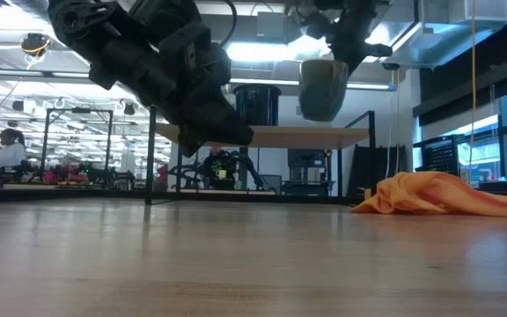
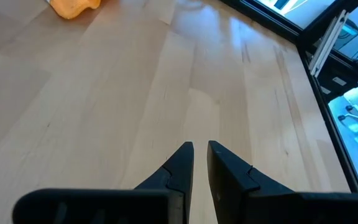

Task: Stack small to large cups/mugs on shelf
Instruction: Put the green mug on the shelf

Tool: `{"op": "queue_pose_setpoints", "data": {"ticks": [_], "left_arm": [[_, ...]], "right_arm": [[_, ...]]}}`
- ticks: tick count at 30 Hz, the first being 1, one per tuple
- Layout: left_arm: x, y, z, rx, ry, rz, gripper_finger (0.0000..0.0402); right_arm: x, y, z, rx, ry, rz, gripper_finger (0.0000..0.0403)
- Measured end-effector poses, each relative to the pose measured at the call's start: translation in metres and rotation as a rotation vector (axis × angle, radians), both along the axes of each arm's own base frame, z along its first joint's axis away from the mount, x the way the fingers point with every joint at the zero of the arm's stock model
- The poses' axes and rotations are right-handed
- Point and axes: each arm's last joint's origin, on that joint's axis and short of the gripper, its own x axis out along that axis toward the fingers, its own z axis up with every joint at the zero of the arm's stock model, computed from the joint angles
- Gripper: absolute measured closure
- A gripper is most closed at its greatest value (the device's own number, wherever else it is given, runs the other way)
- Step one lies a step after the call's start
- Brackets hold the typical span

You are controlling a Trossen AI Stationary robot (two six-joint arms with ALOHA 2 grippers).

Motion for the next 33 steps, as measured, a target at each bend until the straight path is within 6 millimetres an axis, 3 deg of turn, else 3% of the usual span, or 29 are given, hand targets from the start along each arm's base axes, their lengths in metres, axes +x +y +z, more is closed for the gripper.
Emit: {"op": "queue_pose_setpoints", "data": {"ticks": [9, 17, 33], "left_arm": [[0.0, 0.001, 0.0, -0.031, 0.008, 0.02, 0.036], [-0.001, -0.003, -0.001, -0.048, 0.025, 0.02, 0.036], [-0.001, -0.003, -0.001, -0.026, 0.021, 0.041, 0.036]], "right_arm": [[0.023, -0.015, -0.024, 0.03, 0.025, 0.031, 0.0358], [0.019, -0.022, -0.028, 0.105, 0.012, 0.029, 0.0357], [0.017, -0.017, -0.028, 0.134, 0.036, 0.04, 0.0347]]}}
